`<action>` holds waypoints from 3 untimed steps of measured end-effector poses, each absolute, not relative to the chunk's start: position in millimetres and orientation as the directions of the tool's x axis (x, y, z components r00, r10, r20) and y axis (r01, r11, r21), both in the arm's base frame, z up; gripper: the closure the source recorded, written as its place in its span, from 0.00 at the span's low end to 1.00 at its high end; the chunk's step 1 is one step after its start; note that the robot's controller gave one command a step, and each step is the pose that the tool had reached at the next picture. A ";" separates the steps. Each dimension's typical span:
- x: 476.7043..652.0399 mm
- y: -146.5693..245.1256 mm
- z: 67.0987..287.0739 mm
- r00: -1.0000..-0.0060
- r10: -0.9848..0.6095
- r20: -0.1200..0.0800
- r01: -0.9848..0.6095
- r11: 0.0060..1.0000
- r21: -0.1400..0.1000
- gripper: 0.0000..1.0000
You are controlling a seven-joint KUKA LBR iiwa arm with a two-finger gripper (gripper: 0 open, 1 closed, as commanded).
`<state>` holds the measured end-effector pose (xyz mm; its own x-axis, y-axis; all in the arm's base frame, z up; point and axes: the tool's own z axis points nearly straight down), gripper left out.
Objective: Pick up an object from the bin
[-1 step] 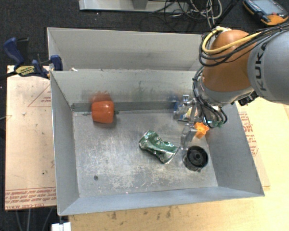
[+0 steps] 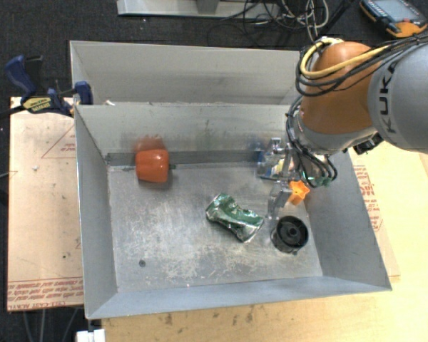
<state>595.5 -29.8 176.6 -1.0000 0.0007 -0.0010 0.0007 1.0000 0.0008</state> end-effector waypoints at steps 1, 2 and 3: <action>555.3 -2.3 102.5 -0.986 -0.166 -0.028 -0.166 0.986 -0.006 1.00; 555.3 -2.3 102.4 -0.986 -0.166 -0.028 -0.166 0.986 -0.006 1.00; 556.4 -5.0 104.9 -0.986 -0.167 -0.022 -0.167 0.986 -0.005 1.00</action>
Offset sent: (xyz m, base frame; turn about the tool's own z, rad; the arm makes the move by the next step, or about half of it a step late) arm 0.0000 0.0000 0.0000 0.0000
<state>556.4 -5.0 104.9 -0.9856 -0.1675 -0.0223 -0.1674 0.9859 -0.0052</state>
